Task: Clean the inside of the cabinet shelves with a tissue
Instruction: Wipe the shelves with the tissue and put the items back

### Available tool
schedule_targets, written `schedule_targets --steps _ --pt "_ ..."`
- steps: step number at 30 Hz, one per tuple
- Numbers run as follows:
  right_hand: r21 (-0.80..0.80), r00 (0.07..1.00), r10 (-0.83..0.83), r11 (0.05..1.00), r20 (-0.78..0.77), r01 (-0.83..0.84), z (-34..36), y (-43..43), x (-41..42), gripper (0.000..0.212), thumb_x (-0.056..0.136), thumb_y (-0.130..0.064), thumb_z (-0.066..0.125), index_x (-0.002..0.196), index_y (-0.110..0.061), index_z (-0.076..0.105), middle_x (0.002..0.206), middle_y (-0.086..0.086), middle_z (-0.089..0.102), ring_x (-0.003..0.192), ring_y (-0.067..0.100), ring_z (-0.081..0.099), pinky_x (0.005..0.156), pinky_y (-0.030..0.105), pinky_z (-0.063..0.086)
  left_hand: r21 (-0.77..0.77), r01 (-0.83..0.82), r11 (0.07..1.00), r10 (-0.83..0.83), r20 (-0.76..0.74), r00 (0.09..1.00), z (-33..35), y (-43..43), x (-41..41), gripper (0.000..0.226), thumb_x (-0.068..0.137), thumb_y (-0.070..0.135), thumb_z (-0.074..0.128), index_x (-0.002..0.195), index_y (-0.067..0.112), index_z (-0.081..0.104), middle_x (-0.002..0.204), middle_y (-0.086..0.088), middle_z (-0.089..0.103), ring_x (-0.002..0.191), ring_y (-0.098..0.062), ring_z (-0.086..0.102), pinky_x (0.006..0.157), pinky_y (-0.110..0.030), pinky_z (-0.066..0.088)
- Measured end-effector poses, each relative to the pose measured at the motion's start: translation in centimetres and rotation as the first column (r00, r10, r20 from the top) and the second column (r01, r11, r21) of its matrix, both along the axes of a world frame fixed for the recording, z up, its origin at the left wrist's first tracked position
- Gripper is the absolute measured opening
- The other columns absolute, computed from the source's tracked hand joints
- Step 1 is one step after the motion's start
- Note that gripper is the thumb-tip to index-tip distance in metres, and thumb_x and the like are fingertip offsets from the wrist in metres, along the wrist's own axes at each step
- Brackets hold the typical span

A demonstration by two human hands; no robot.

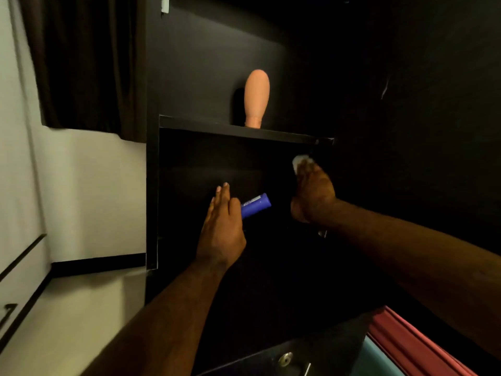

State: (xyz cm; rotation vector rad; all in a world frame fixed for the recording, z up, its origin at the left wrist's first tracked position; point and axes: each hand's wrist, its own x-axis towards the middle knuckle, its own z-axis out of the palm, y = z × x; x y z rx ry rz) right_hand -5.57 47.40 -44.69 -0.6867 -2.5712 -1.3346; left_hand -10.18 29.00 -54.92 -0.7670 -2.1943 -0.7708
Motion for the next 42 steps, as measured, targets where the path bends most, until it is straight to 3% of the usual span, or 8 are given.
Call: schedule_targets --steps 6,10,16,19,25,29,35,42 --pt "-0.169 0.998 0.009 0.986 0.058 0.001 -3.5 -2.9 0.1 0.078 0.097 -0.045 0.035 0.153 0.003 0.012 0.158 0.029 0.016 0.147 0.042 0.016 0.121 0.049 0.015 -0.034 0.030 0.999 -0.029 0.016 0.999 0.3 -0.5 0.5 0.043 0.090 0.011 0.062 0.129 0.007 0.046 0.164 -0.018 0.012 0.153 -0.029 0.007 0.123 -0.034 0.007" --pt "0.159 0.950 -0.085 0.987 0.302 0.037 -4.4 -4.9 0.1 0.050 0.102 -0.032 0.043 0.144 -0.005 0.036 0.138 0.023 0.048 0.132 0.041 0.043 0.114 0.054 0.031 -0.045 0.048 0.998 -0.048 0.016 0.999 0.2 -0.5 1.0 0.046 0.090 0.010 0.061 0.133 0.009 0.044 0.164 -0.016 0.013 0.153 -0.026 0.008 0.124 -0.034 0.008" --pt "0.454 0.939 -0.154 0.891 0.308 -0.003 -9.2 -3.2 -3.0 0.073 0.093 -0.041 0.060 0.151 -0.012 0.028 0.147 0.025 0.036 0.136 0.043 0.035 0.109 0.060 0.032 -0.030 0.023 0.999 -0.022 0.018 1.000 0.2 -0.6 1.1 0.053 0.089 0.009 0.061 0.138 0.005 0.040 0.164 -0.017 0.014 0.153 -0.026 0.008 0.124 -0.034 0.007" --pt "0.407 0.928 -0.229 0.909 0.295 0.095 -10.8 -2.4 -4.1 0.045 0.096 -0.028 0.057 0.136 -0.008 0.050 0.112 0.025 0.058 0.119 0.035 0.051 0.106 0.050 0.038 0.020 -0.015 1.000 0.014 0.033 0.999 0.2 -0.7 0.9 0.053 0.088 0.005 0.062 0.136 0.004 0.040 0.164 -0.016 0.015 0.153 -0.026 0.009 0.121 -0.032 0.004" --pt "0.375 0.814 -0.302 0.920 0.496 0.113 -11.3 -1.6 -5.9 0.029 0.095 -0.022 0.057 0.121 -0.016 0.067 0.122 0.010 0.065 0.119 0.029 0.056 0.101 0.044 0.045 0.016 -0.030 0.999 0.029 0.047 0.998 0.2 -0.6 0.7 0.052 0.086 0.000 0.061 0.134 0.000 0.041 0.162 -0.020 0.019 0.152 -0.030 0.013 0.122 -0.033 0.007" --pt "-0.215 0.915 -0.218 0.929 0.338 0.301 -11.0 -2.1 -4.0 0.034 0.102 -0.018 0.041 0.114 -0.030 0.071 0.114 -0.006 0.071 0.110 0.012 0.065 0.095 0.027 0.051 0.019 -0.027 0.999 0.026 0.042 0.999 0.1 -0.5 0.3 0.050 0.086 -0.002 0.061 0.132 0.000 0.043 0.162 -0.019 0.020 0.152 -0.029 0.013 0.122 -0.034 0.008" --pt "0.297 0.802 -0.302 0.941 0.516 0.163 -10.0 -2.5 -4.0 0.038 0.101 -0.017 0.047 0.138 -0.012 0.054 0.142 0.008 0.055 0.132 0.027 0.051 0.111 0.039 0.039 0.017 -0.034 0.999 0.033 0.058 0.998 0.0 -0.4 -0.2 0.048 0.085 -0.003 0.062 0.130 0.000 0.044 0.160 -0.021 0.023 0.151 -0.031 0.017 0.123 -0.036 0.011" --pt "0.053 0.943 -0.155 0.988 0.296 0.146 -10.4 -2.8 -3.7 0.039 0.099 -0.026 0.052 0.136 -0.013 0.053 0.133 0.014 0.059 0.126 0.031 0.053 0.108 0.045 0.038 0.014 -0.031 0.999 0.030 0.068 0.997 0.1 -0.2 -0.1 0.046 0.089 0.003 0.061 0.131 0.003 0.042 0.162 -0.019 0.018 0.152 -0.028 0.012 0.122 -0.035 0.009"
